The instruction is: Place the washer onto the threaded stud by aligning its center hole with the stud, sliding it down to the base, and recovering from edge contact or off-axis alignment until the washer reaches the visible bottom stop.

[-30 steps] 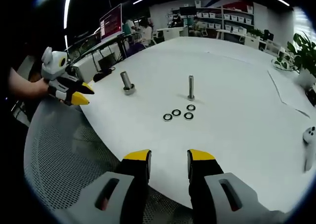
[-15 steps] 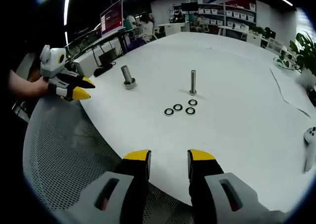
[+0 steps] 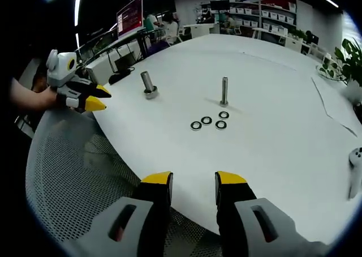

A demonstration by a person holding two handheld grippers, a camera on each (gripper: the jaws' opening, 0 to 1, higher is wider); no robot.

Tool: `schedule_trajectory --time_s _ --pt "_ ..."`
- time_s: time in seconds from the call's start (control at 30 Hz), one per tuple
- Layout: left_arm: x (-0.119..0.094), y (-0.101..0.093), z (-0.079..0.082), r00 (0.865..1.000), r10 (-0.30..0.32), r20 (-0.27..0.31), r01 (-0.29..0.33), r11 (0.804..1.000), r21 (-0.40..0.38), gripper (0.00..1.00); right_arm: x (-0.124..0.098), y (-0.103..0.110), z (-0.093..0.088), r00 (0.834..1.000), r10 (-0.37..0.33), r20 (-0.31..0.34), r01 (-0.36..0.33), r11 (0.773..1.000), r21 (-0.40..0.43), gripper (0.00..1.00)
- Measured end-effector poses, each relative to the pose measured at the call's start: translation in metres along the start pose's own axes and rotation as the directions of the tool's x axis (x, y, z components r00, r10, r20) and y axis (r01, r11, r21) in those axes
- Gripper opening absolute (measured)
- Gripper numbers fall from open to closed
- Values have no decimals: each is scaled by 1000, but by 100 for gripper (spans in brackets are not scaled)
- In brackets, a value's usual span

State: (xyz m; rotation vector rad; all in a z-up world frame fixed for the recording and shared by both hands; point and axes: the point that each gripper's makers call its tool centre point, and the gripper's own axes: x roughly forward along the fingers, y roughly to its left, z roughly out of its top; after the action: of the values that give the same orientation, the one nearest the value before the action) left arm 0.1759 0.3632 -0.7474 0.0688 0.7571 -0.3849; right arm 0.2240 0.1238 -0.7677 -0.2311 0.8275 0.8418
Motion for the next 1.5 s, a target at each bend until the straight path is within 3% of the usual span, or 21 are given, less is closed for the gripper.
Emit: schedule_trajectory --time_s 0.6,0.8,1.13,1.5 --pt "1 -1 0 1000 -3 1 3 1000 10 29 -1 -2 2 1000 -10 12 10 1000 7 33" --pt "0 -2 3 1000 -16 21 16 1000 9 29 0 -3 -1 1000 -14 -7 14 1000 5 33" --pt "2 -7 -1 999 -45 1 45 999 5 30 2 1 -6 999 -9 -46 8 1000 -30 35" --pt "2 -14 2 996 -88 17 88 996 18 29 2 -4 -11 995 -47 -85 43 998 -50 36"
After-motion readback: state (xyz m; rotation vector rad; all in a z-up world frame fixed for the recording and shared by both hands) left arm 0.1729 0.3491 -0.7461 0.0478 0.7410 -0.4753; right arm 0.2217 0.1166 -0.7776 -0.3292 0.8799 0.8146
